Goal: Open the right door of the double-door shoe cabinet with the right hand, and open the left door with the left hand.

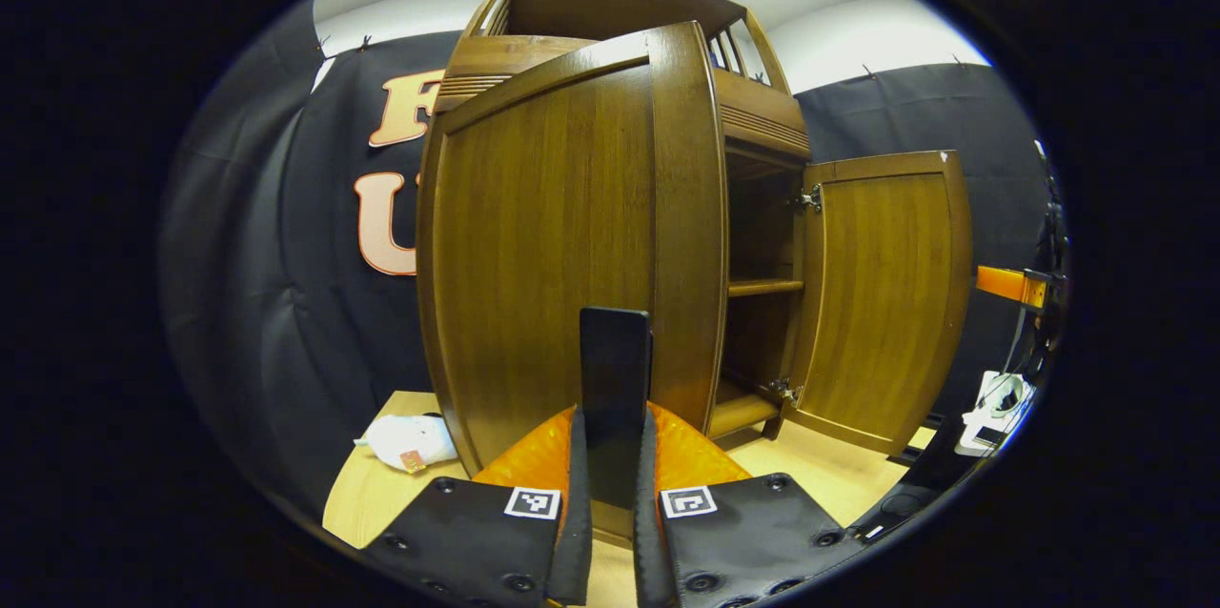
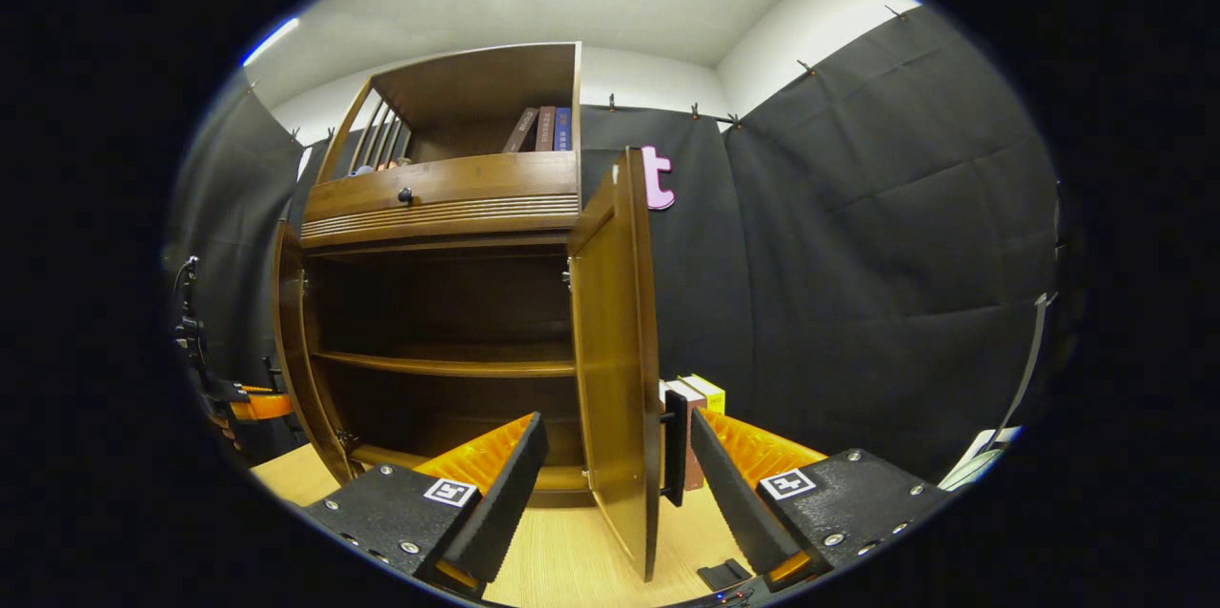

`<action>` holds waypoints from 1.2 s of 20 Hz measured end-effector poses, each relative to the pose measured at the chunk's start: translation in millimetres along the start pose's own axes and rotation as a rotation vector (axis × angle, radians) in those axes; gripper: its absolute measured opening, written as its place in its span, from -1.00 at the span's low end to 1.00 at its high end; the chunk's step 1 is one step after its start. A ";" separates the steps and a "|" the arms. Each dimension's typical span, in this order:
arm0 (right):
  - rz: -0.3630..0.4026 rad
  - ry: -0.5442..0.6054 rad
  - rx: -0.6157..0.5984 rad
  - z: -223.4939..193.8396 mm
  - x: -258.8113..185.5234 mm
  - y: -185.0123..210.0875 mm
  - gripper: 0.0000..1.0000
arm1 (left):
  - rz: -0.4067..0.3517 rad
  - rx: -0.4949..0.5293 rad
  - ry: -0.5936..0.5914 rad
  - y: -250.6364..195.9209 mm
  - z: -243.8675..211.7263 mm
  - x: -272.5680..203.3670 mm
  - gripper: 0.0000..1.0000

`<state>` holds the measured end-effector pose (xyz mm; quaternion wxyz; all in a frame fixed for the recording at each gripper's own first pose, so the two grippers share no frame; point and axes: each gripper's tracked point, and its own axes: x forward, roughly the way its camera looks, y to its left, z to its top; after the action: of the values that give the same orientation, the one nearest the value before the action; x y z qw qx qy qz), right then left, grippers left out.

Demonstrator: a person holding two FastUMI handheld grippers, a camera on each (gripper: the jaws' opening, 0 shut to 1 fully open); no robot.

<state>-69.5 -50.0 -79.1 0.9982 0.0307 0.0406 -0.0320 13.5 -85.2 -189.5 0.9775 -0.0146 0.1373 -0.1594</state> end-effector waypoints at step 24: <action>0.107 -0.001 -0.003 12.4 13.4 88.9 0.85 | 0.112 0.000 -0.044 126.1 2.8 -85.1 -0.69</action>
<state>-49.2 36.9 -62.7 0.9985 0.0315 0.0386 0.0215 -24.5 61.3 -173.5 0.9877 -0.0104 0.1165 -0.1041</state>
